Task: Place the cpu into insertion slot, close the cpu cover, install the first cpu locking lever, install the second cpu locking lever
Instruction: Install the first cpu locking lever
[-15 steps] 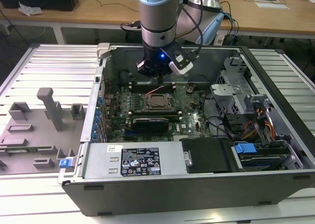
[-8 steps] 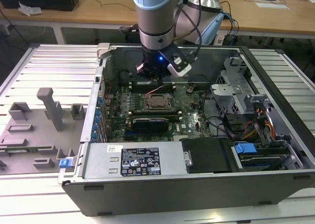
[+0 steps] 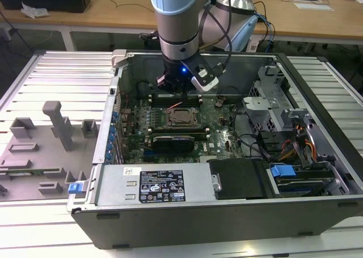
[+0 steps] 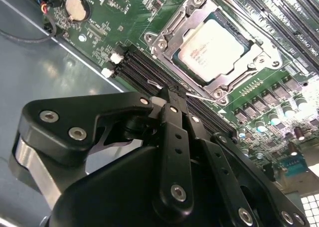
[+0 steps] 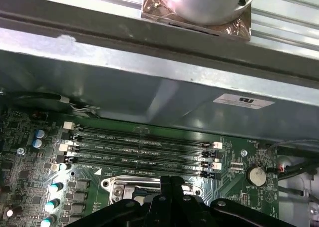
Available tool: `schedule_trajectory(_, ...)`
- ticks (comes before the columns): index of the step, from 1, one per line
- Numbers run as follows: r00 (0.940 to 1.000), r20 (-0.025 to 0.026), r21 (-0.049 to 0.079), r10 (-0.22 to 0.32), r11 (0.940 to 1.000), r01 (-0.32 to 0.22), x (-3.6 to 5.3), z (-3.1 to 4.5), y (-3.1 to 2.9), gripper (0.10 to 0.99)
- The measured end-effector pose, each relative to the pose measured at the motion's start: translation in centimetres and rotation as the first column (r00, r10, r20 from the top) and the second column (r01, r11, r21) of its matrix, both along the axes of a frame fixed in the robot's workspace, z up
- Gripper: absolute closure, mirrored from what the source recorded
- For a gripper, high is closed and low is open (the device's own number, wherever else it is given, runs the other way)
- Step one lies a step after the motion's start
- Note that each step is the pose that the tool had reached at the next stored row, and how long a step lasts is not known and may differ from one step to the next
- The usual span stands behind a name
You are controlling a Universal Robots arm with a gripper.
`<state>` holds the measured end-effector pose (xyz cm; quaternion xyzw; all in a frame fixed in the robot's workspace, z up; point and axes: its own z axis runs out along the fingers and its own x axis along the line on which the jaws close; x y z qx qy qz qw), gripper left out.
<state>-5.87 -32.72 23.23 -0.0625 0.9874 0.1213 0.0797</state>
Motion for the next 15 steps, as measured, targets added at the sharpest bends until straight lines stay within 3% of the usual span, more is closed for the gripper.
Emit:
schedule_trajectory(7, 0.9990, 0.0000, -0.004, -0.044, 0.9990, 0.044, -0.05, -0.56, 0.23, 0.980)
schedule_trajectory(15, 0.9980, 0.0001, -0.006, -0.064, 0.9980, 0.064, -0.14, -0.84, 1.27, 0.980)
